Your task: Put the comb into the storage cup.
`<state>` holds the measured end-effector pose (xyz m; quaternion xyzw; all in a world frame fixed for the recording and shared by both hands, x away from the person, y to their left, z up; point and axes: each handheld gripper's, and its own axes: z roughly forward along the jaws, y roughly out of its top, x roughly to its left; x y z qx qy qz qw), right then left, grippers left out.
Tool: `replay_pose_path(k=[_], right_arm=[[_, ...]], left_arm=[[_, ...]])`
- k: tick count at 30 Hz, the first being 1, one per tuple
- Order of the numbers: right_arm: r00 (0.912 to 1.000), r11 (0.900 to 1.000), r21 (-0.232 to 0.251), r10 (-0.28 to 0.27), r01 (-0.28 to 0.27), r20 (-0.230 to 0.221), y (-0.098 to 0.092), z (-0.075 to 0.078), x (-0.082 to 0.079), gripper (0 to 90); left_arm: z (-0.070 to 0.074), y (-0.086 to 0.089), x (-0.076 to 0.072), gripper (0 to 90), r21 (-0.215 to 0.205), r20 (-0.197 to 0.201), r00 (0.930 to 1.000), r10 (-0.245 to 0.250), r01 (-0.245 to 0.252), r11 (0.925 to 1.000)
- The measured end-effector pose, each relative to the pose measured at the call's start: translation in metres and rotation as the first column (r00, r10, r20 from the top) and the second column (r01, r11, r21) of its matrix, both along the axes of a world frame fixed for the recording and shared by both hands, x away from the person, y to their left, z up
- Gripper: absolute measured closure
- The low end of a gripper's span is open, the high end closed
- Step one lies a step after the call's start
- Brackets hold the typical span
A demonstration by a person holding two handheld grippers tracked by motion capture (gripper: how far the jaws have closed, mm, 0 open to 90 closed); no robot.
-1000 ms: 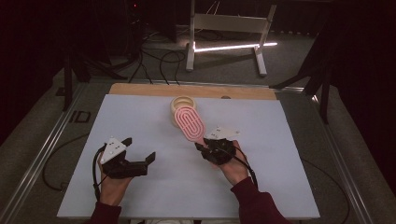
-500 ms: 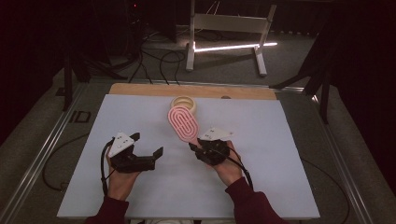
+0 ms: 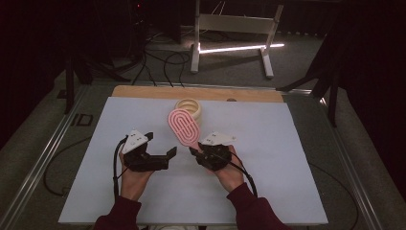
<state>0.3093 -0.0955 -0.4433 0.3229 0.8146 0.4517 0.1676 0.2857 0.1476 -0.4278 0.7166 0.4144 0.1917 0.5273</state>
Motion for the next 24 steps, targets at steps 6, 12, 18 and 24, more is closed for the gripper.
replay_pose_path(k=[6,12,18,24], right_arm=[[1.0,1.0,0.01,0.0,0.0,0.001,0.004,0.0,-0.001,69.9],[1.0,1.0,0.021,0.007,-0.007,0.004,0.009,0.0,-0.003,69.9],[0.9999,0.999,0.036,0.01,-0.011,0.009,0.012,0.0,-0.005,69.9],[0.9996,0.999,0.039,0.017,-0.018,0.021,0.015,0.0,-0.007,69.9]], left_arm=[[0.003,-0.008,0.003,0.2,-0.006,-0.005,0.9999,-0.015,0.014,0.9999],[0.006,-0.013,0.007,0.2,-0.013,-0.011,0.9998,-0.015,0.015,0.9998],[0.009,-0.018,0.011,0.2,-0.017,-0.023,0.9994,-0.026,0.025,0.9995],[0.01,-0.021,0.016,0.3,-0.04,-0.045,0.9987,-0.024,0.022,0.9989]])
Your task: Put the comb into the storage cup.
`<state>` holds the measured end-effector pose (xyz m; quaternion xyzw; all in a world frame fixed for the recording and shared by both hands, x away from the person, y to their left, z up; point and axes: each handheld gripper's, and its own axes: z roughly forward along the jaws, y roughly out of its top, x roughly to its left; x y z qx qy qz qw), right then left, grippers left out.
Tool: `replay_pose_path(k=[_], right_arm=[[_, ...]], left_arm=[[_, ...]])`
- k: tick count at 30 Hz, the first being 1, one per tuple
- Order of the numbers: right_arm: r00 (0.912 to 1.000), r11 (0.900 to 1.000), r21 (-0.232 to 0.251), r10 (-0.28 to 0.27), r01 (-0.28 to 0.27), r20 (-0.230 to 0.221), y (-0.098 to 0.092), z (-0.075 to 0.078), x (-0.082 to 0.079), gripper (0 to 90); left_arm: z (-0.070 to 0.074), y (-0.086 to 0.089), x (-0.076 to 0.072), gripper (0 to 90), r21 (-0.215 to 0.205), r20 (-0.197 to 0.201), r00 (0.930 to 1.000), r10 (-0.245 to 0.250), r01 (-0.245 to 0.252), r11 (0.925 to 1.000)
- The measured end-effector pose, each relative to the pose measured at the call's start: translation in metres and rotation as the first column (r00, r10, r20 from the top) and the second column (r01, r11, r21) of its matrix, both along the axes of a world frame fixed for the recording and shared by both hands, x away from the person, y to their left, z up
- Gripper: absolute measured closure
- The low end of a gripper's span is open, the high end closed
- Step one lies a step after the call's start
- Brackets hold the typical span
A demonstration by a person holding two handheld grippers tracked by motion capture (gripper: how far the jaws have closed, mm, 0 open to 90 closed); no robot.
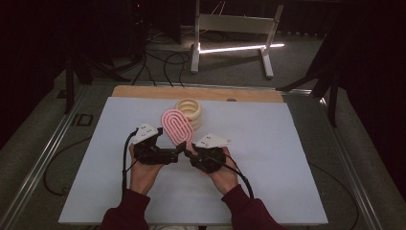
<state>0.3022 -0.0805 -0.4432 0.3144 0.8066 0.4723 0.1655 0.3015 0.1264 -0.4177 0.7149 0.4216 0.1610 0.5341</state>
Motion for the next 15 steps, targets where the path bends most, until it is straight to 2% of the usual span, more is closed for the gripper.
replay_pose_path(k=[5,8,11,15], right_arm=[[0.9999,1.0,0.007,0.011,-0.011,0.004,0.0015,0.0014,-0.0016,69.9],[0.9999,1.0,0.011,0.012,-0.012,0.006,0.0021,0.0017,-0.0024,69.9],[0.9996,1.0,0.009,0.023,-0.024,0.015,0.0032,0.0024,-0.0037,69.9],[0.9992,0.999,0.012,0.031,-0.031,0.027,0.0045,0.0026,-0.0054,69.9]], left_arm=[[0.0001,-0.0032,0.0027,0.3,-0.006,-0.018,0.9998,0.009,-0.009,0.9999],[0.0006,-0.005,0.0037,3.8,-0.01,-0.03,0.9989,0.036,-0.036,0.9993],[0.0019,-0.0051,0.0039,14.4,-0.02,-0.03,0.9974,0.066,-0.066,0.9976],[0.0032,-0.0045,0.0061,27.2,-0.068,-0.048,0.9979,0.044,-0.047,0.9966]])
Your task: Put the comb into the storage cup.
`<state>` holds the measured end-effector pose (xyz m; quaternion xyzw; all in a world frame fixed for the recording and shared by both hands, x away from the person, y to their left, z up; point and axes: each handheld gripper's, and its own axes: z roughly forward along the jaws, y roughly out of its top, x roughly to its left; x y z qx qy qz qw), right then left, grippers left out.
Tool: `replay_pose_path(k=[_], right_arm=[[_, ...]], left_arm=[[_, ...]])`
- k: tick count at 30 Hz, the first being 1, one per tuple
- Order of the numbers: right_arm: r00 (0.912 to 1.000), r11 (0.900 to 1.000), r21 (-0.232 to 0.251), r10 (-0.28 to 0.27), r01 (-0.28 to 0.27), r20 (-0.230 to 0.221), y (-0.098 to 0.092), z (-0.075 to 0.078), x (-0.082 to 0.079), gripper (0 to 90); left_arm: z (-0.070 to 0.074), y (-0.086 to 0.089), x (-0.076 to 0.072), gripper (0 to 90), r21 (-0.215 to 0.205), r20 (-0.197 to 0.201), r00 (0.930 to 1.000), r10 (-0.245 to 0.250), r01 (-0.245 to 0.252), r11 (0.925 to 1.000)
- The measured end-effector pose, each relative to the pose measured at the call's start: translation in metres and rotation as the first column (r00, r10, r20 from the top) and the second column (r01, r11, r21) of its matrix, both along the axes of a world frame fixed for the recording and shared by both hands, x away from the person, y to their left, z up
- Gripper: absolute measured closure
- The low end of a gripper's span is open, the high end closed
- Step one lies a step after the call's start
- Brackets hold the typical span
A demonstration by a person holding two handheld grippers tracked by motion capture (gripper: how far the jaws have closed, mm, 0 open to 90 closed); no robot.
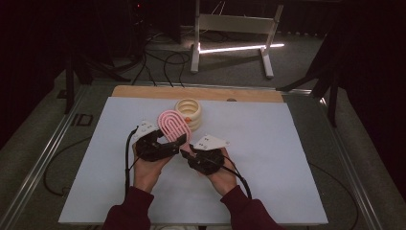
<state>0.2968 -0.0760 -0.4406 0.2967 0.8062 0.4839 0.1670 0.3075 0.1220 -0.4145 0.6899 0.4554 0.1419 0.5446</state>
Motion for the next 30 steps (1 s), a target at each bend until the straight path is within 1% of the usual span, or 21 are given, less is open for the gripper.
replay_pose_path(k=[2,3,4,7,10,12,14,16,17,20,24,26,30], right_arm=[[0.9999,1.0,0.005,0.008,-0.008,0.006,0.0009,0.0003,-0.0008,69.9],[0.9999,1.0,0.003,0.013,-0.013,0.01,0.001,0.0006,-0.0011,69.9],[0.9999,1.0,0.013,0.01,-0.01,0.01,0.0017,0.0008,-0.0019,69.9],[0.9999,1.0,0.017,0.011,-0.011,0.012,0.0025,0.0012,-0.003,69.9],[0.9997,1.0,0.017,0.016,-0.016,0.02,0.0022,0.0015,-0.0034,69.9],[0.9996,1.0,0.019,0.021,-0.021,0.018,0.0019,0.0013,-0.003,69.9],[0.9996,1.0,0.016,0.023,-0.023,0.019,0.0017,0.001,-0.0026,69.9],[0.9996,1.0,0.015,0.024,-0.025,0.017,0.0015,0.0004,-0.0021,69.9],[0.9998,1.0,0.013,0.017,-0.017,0.013,0.0014,0.0,-0.002,69.9],[0.9997,1.0,0.009,0.022,-0.022,0.013,0.0011,-0.0011,-0.0015,69.9],[0.9995,1.0,0.004,0.026,-0.026,0.017,0.0005,-0.0018,0.0,69.9],[0.9997,1.0,0.009,0.022,-0.022,0.014,0.0005,-0.0016,0.0001,69.9],[0.9995,1.0,0.013,0.025,-0.026,0.016,-0.0001,-0.001,0.0006,69.8]], left_arm=[[0.0003,0.0002,0.0001,31.3,-0.014,0.003,1.0,-0.004,0.004,0.9999],[0.0001,0.0007,0.0006,34.3,-0.033,0.002,0.9999,-0.016,0.016,0.9993],[0.0001,0.001,0.0007,37.9,-0.04,0.0,0.9998,-0.02,0.02,0.999],[-0.0004,0.0023,0.0015,45.0,-0.072,-0.003,0.9992,-0.04,0.04,0.9966],[-0.0005,0.0022,0.0015,48.6,-0.076,0.001,0.9983,-0.058,0.058,0.9954],[-0.0004,0.0024,0.0012,50.4,-0.081,-0.001,0.9982,-0.061,0.06,0.9949],[-0.0003,0.0023,0.0012,53.4,-0.096,-0.002,0.9976,-0.069,0.069,0.993],[0.0003,0.0025,0.0005,56.3,-0.099,0.0,0.9978,-0.067,0.066,0.9929],[0.0006,0.0023,0.0004,58.6,-0.1,-0.001,0.9976,-0.07,0.069,0.9926],[0.0003,0.0009,-0.0001,60.3,-0.1,-0.003,0.9973,-0.073,0.072,0.9924],[0.0015,-0.0003,-0.0013,62.4,-0.114,-0.001,0.997,-0.078,0.077,0.9905],[0.0029,-0.0012,-0.0021,63.1,-0.107,0.001,0.9967,-0.082,0.081,0.9909],[0.0043,-0.0023,-0.0037,64.1,-0.125,0.01,0.9964,-0.084,0.084,0.9886]])
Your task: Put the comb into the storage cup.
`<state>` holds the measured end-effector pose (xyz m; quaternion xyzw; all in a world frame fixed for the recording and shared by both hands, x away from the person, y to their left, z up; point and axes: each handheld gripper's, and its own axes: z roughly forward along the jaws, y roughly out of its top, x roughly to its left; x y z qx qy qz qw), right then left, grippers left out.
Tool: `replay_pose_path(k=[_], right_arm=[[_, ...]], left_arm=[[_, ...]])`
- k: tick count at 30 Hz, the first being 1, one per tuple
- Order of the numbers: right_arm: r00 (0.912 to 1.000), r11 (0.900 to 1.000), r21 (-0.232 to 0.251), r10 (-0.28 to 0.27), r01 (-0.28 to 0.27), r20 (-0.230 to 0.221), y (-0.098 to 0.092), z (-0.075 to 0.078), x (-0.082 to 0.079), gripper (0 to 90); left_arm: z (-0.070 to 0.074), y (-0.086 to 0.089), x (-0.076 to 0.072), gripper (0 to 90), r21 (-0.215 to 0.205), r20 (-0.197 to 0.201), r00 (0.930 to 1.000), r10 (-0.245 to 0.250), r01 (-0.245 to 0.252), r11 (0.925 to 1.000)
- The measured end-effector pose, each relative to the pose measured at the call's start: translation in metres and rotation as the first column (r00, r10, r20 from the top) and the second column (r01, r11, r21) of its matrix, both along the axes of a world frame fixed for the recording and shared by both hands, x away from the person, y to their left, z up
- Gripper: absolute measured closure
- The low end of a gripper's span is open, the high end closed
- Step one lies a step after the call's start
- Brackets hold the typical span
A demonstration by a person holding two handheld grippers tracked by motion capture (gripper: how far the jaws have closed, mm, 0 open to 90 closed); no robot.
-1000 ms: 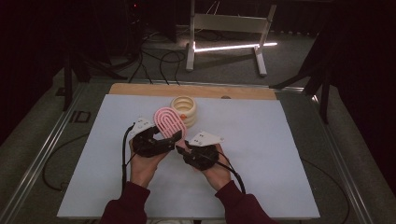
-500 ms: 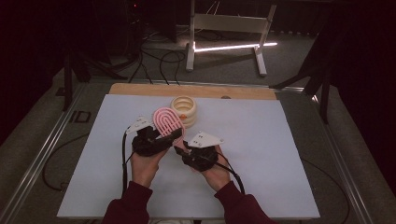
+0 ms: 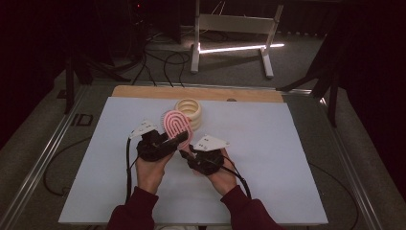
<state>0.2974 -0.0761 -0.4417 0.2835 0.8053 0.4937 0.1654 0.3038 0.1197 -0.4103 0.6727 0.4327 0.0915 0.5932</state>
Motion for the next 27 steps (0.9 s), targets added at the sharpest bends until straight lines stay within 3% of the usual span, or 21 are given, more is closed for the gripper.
replay_pose_path(k=[6,10,14,15,17,19,27], right_arm=[[1.0,1.0,0.006,-0.003,0.003,0.007,-0.001,0.001,0.0,69.5],[0.9999,1.0,-0.009,-0.002,0.003,0.012,-0.001,-0.001,0.001,61.8],[1.0,1.0,-0.011,0.002,-0.002,0.01,-0.002,-0.001,0.002,59.7],[0.9999,1.0,-0.005,0.01,-0.01,-0.01,-0.005,-0.003,0.004,47.3],[0.9996,1.0,-0.015,0.015,-0.015,-0.024,-0.006,-0.003,0.005,37.1],[0.9996,1.0,-0.014,0.016,-0.017,-0.024,-0.007,-0.003,0.005,35.6],[0.9991,1.0,-0.011,0.015,-0.015,-0.039,-0.018,-0.002,0.003,15.4]], left_arm=[[0.001,-0.002,-0.001,64.5,-0.014,0.007,1.0,0.002,-0.002,0.9999],[0.003,0.0,-0.001,64.7,-0.013,0.021,0.9997,0.012,-0.011,0.9999],[0.006,0.004,-0.001,64.7,-0.012,0.027,0.9992,0.03,-0.03,0.9995],[0.006,0.005,-0.001,64.8,-0.011,0.026,0.999,0.035,-0.035,0.9993],[0.007,0.007,0.0,64.8,-0.013,0.024,0.9988,0.042,-0.041,0.9991],[0.007,0.008,0.0,64.8,-0.01,0.024,0.9988,0.044,-0.043,0.999],[0.012,0.011,0.001,64.8,-0.009,0.036,0.9977,0.057,-0.056,0.9984]])
